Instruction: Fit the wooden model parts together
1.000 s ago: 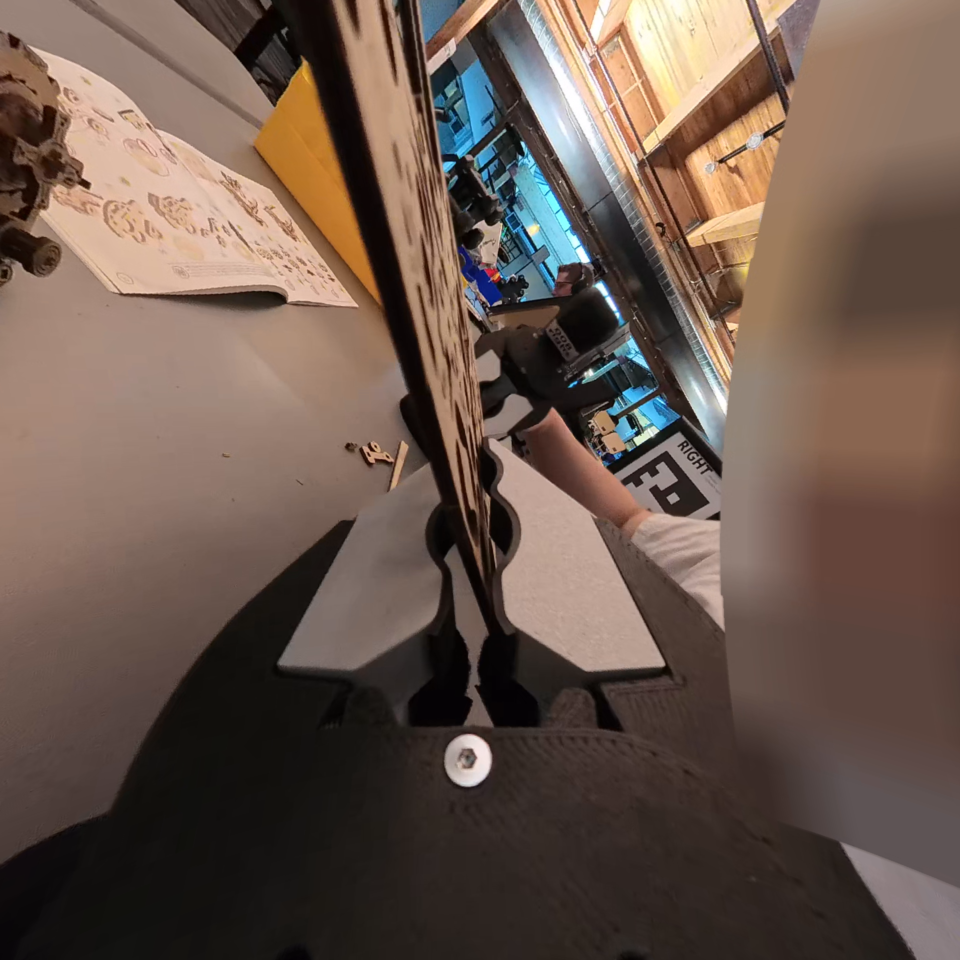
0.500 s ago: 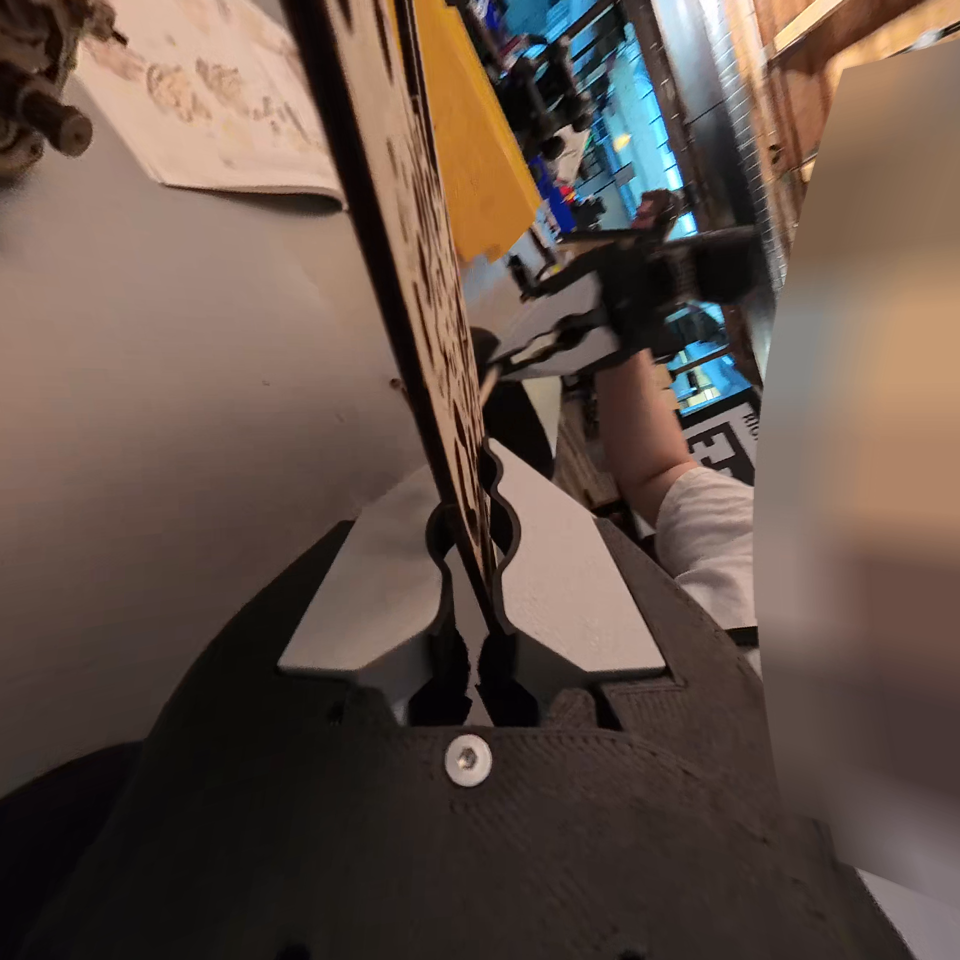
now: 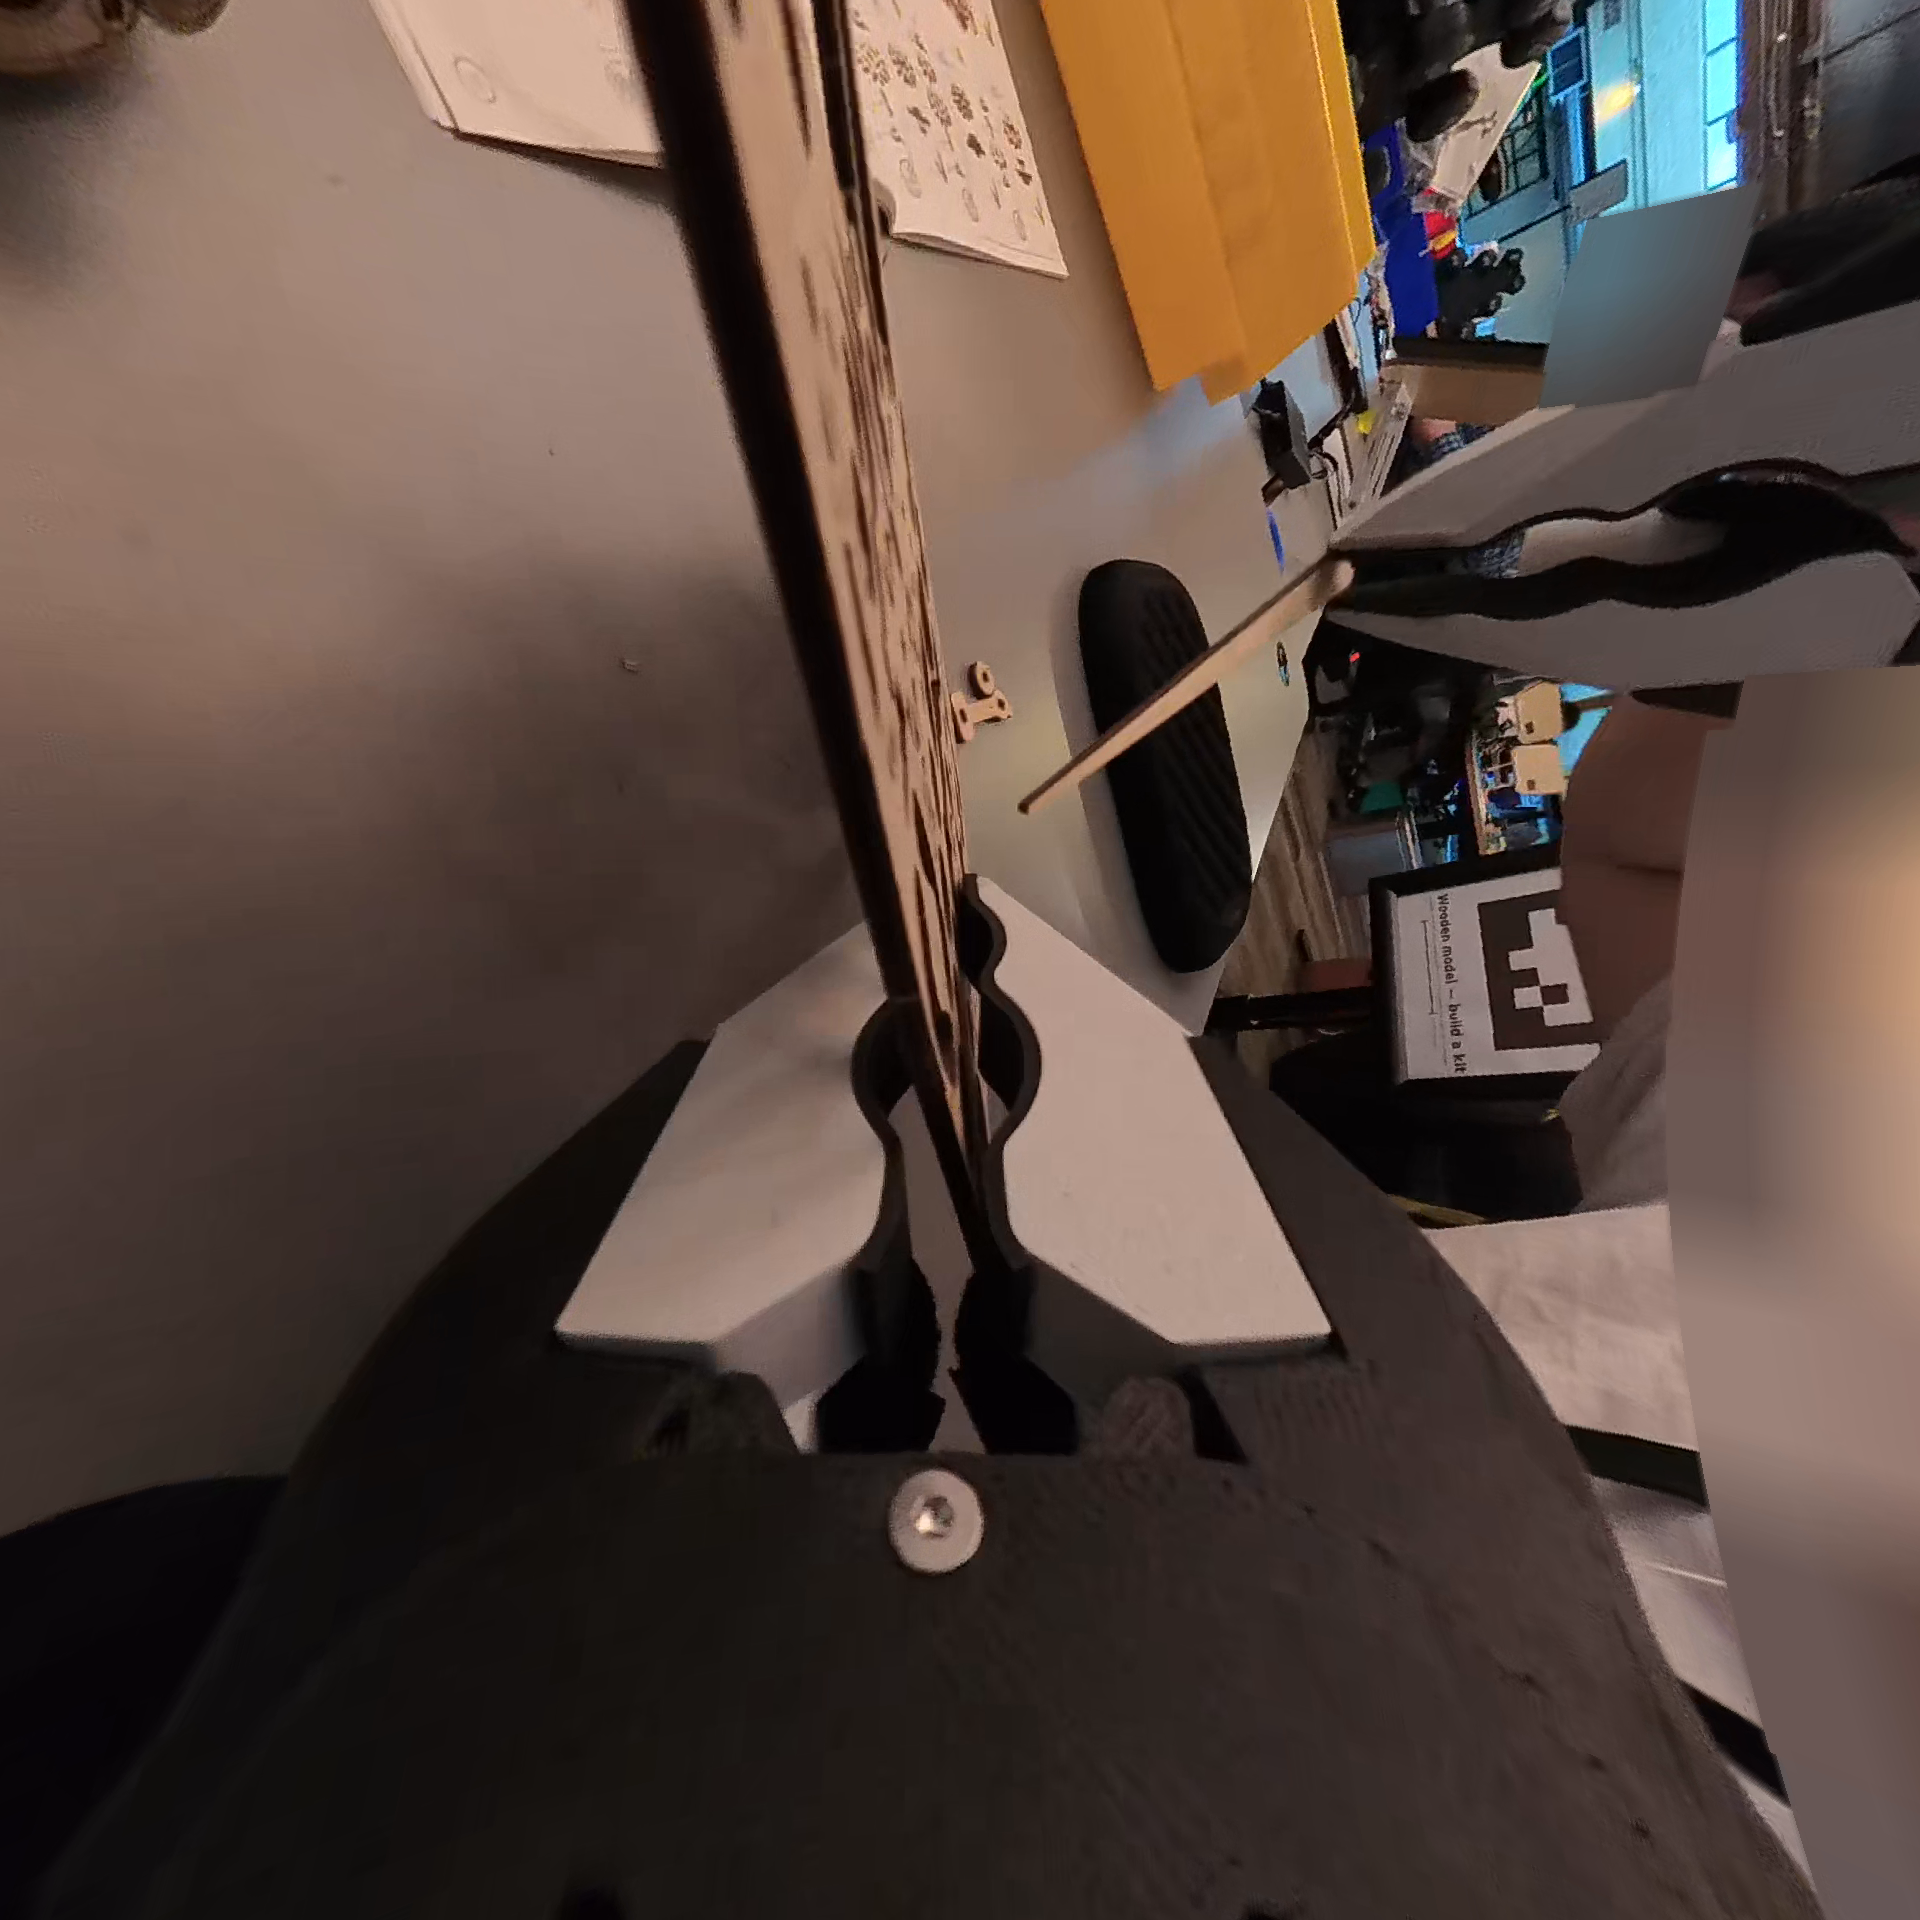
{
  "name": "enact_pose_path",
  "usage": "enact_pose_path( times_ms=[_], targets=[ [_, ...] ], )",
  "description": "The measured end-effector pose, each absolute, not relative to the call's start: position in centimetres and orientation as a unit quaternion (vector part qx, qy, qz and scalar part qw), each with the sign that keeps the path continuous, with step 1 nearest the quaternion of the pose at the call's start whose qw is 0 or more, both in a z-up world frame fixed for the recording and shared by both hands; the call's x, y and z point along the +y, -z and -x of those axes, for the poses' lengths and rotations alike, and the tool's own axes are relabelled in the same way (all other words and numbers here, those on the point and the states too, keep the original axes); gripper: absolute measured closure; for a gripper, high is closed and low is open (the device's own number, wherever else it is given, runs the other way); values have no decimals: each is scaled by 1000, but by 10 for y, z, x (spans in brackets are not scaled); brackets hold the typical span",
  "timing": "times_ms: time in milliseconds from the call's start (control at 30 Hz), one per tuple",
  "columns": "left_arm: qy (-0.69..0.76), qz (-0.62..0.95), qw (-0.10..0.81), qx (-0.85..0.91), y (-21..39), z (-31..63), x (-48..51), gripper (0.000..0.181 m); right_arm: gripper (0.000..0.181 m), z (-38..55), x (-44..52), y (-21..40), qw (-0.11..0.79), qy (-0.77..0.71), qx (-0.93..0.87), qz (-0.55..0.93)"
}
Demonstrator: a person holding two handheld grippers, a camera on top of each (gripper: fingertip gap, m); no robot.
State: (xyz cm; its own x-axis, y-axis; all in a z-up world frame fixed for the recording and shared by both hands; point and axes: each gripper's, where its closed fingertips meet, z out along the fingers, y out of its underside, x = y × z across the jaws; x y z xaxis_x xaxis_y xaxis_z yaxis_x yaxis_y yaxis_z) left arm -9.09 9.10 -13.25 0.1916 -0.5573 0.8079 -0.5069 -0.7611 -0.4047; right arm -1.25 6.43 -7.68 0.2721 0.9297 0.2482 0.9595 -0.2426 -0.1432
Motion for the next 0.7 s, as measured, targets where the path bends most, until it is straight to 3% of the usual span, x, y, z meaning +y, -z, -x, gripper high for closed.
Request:
enact_pose_path(
  times_ms=[400, 700],
  targets=[
    [530, 769, 53, 352, 131, 92, 88, 180, 175, 32, 57, 77, 84, 27, -539, 838],
    [512, 737, 229, 378, 111, 96, 106, 181, 176, 46, 42, 64, 59, -150, -332, 929]
  ],
)
